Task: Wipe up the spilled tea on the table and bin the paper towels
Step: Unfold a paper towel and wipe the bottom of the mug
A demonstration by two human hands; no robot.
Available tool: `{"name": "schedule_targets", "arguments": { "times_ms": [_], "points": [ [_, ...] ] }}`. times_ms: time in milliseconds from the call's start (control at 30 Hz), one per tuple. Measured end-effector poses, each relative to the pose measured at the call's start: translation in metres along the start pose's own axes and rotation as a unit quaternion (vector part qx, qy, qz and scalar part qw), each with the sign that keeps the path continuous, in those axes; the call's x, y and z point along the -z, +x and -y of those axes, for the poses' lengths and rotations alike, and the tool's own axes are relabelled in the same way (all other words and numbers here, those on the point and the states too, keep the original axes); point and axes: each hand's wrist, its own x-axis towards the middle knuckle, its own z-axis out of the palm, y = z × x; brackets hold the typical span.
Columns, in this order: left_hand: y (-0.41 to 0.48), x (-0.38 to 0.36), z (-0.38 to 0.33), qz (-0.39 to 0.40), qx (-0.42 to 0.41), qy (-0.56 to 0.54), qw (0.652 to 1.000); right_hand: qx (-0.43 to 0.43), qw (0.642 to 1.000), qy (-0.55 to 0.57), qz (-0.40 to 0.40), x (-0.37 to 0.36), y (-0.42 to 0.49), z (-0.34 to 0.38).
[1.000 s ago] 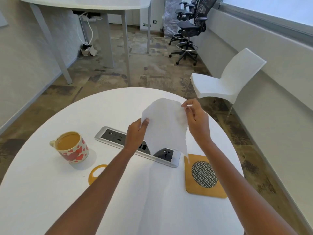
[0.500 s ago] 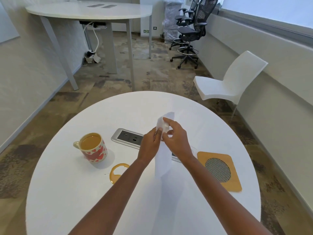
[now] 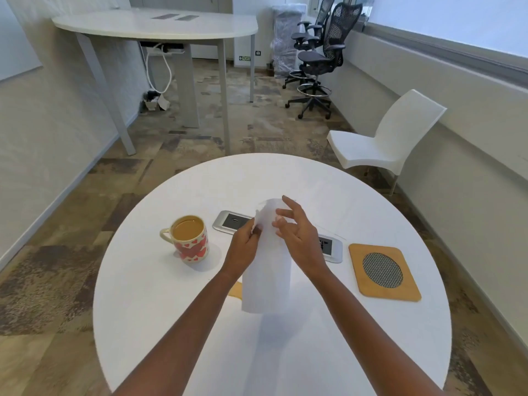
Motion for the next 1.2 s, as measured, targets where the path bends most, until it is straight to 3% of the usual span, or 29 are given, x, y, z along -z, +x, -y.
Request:
{"name": "schedule_targets", "arguments": {
  "times_ms": [100, 167, 300, 400, 500, 667, 900, 1200],
  "points": [
    [-0.007, 0.012, -0.001, -0.023, 0.004, -0.03, 0.999, -0.041, 0.997, -0.045, -0.041, 0.002, -0.013, -0.008],
    [-0.012, 0.02, -0.003, -0.034, 0.004, -0.06, 0.998, -0.102, 0.994, -0.049, 0.002, 0.001, -0.021, -0.014],
    [-0.018, 0.035, -0.001, -0.04, 0.04, -0.093, 0.994, -0.206, 0.969, 0.086, 0.101, -0.005, -0.035, -0.018],
    [-0.023, 0.045, 0.003, -0.027, 0.064, -0.103, 0.992, -0.195, 0.971, 0.096, 0.103, -0.013, -0.042, -0.017],
    [-0.03, 0.054, 0.01, 0.004, 0.08, -0.134, 0.988, -0.201, 0.972, 0.108, 0.054, -0.022, -0.046, -0.014],
    [-0.041, 0.059, 0.025, 0.046, 0.123, -0.095, 0.987, -0.243, 0.954, 0.176, 0.004, -0.036, -0.05, -0.014],
    [-0.037, 0.061, 0.04, 0.05, 0.167, -0.16, 0.972, -0.283, 0.939, 0.188, 0.058, -0.03, -0.039, -0.027],
    [-0.02, 0.052, 0.047, 0.046, 0.185, -0.142, 0.971, -0.314, 0.931, 0.17, 0.074, -0.015, -0.018, -0.043]
  ]
}}
